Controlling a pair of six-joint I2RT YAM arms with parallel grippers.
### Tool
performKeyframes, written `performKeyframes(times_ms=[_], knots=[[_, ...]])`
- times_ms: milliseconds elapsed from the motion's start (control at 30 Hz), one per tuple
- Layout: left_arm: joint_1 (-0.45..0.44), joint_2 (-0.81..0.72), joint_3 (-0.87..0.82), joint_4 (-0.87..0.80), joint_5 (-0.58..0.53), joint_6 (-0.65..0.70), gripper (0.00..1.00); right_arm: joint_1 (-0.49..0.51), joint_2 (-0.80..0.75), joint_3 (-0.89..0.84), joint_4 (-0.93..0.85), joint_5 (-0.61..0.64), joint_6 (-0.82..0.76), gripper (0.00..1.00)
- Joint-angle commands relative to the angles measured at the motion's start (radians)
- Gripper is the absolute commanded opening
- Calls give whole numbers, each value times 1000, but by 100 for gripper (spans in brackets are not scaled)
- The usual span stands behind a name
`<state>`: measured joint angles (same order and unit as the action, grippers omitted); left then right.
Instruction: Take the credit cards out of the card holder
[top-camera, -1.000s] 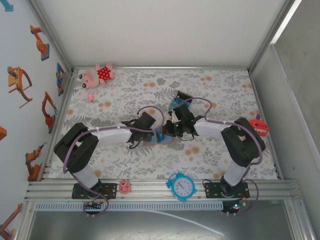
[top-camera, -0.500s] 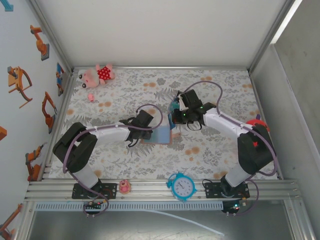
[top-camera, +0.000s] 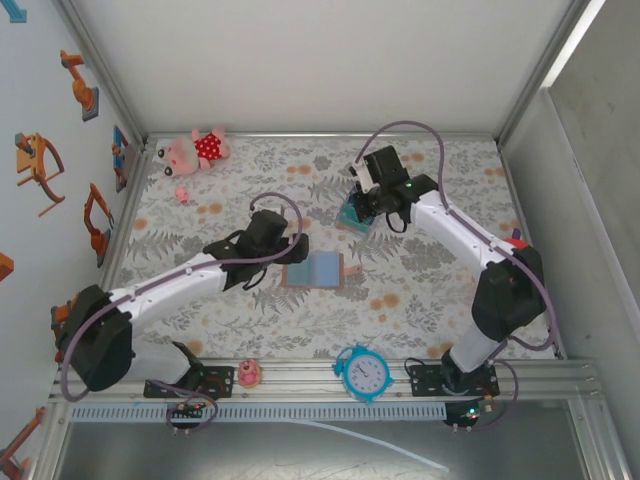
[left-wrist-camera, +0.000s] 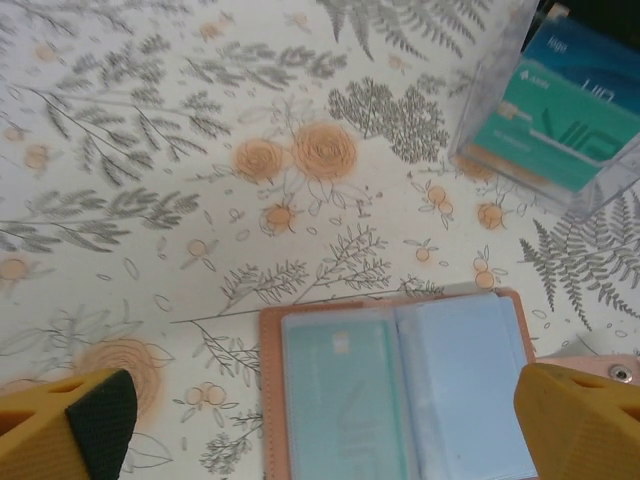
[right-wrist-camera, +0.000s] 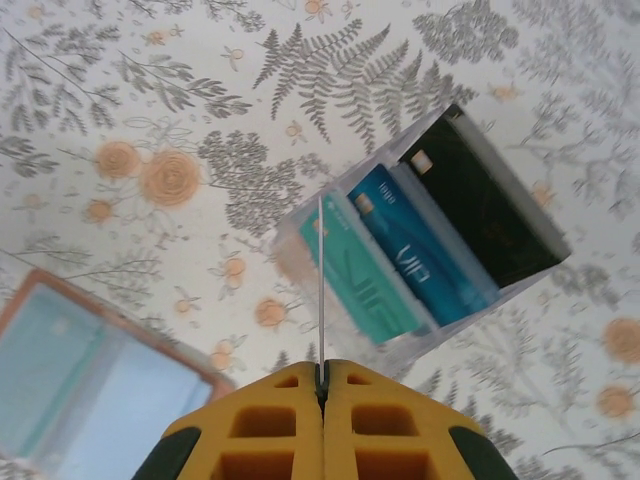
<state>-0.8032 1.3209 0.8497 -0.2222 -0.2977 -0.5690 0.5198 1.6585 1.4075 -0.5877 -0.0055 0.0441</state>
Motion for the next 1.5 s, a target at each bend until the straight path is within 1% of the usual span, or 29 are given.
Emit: performKeyframes(times_ms=[0, 133, 300, 533, 833, 967, 1467], knots=[[5, -76, -44, -38, -74, -24, 97, -10, 50, 62, -52, 52, -154, 0], [11, -159, -84, -56, -137, -38, 97, -15, 100, 112, -61, 42, -244, 0], [25, -257, -135, -68, -182, -52, 97, -23, 179, 172, -77, 91, -324, 0], [53, -353, -190, -78, -201, -72, 97, -35, 279, 245, -101, 122, -409, 0], [68, -365, -193, -94, -212, -74, 97, -40, 344, 308, -146, 126, -457, 0], [70, -361, -191, -94, -211, -77, 97, -44, 354, 315, -158, 130, -464, 0], [73, -359, -193, -100, -218, -80, 97, -60, 393, 320, -189, 80, -474, 0]])
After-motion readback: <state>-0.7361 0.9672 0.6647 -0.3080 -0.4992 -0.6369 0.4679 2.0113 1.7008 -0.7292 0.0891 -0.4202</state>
